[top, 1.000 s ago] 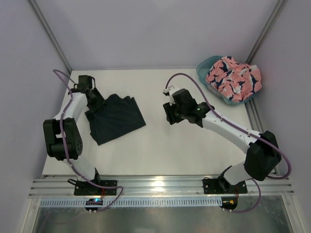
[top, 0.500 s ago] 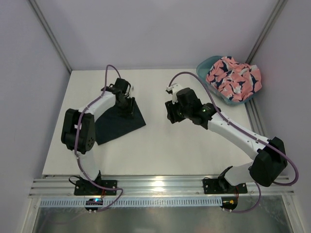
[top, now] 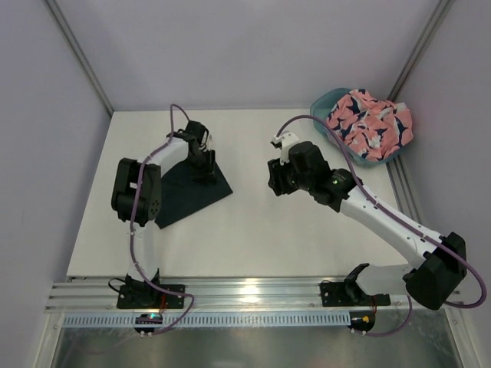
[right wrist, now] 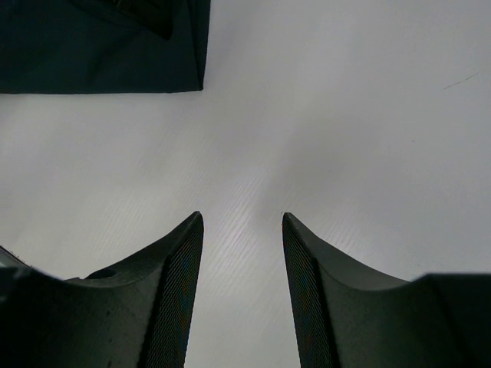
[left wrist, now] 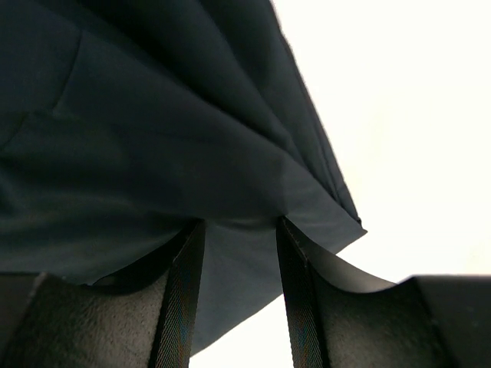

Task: Fold and stack the shorts
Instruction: Move the shorts to the corner of the board.

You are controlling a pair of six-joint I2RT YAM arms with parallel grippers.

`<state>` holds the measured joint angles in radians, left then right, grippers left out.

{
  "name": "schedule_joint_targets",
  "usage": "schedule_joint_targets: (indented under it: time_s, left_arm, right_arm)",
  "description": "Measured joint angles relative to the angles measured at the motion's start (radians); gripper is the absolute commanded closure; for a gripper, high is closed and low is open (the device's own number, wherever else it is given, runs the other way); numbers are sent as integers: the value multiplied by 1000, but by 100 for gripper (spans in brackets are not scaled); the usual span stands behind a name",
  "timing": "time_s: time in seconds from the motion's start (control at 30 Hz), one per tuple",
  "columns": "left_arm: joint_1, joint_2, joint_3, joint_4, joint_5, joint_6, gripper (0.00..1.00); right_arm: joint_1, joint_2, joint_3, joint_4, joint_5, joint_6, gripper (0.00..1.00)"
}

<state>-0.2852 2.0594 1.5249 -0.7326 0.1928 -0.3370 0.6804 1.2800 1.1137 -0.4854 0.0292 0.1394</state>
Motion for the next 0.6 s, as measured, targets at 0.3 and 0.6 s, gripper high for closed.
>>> schedule_joint_targets:
  time_s: [0.3,0.6]
  left_arm:
    - [56,192,265,56,102,-90,56]
    - [203,254,341,141,140,-182,56]
  right_arm:
    - [0,-68,-1,6,50,9,50]
    - [0,-71,-1,1,92,10,50]
